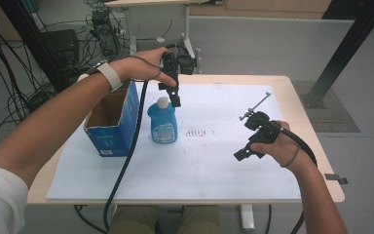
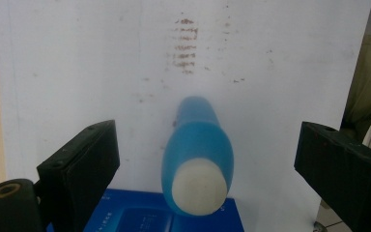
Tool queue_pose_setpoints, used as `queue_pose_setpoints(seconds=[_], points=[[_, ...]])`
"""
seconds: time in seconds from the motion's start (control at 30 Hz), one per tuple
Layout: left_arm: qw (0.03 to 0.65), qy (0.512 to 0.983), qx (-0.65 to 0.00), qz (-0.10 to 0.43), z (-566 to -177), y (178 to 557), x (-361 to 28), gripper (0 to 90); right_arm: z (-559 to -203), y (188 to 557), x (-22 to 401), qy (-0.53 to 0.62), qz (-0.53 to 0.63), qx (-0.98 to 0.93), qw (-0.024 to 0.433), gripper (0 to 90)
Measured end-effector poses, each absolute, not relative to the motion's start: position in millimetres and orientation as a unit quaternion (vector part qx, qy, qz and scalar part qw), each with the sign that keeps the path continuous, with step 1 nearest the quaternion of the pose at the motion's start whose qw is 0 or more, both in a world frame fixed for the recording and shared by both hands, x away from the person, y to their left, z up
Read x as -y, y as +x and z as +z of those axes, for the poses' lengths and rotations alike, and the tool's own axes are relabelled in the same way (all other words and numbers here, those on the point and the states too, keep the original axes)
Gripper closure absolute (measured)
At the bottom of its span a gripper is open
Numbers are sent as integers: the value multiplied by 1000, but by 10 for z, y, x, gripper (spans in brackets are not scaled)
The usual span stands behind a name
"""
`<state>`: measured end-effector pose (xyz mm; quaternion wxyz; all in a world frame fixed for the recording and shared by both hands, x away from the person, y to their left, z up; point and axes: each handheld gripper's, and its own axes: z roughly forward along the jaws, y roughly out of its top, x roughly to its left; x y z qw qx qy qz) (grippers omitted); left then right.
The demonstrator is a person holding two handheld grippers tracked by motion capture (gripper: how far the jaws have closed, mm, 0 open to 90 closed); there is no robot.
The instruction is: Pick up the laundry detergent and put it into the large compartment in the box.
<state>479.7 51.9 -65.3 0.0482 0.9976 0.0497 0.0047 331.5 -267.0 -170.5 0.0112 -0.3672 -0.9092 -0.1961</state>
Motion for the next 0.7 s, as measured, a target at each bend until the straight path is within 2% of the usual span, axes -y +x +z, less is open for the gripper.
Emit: queue_pose_setpoints(seconds=[0.7], points=[[43, 998, -55, 1, -774, 4819, -754, 63, -1719, 3343, 2616, -364, -194, 911, 13, 118]])
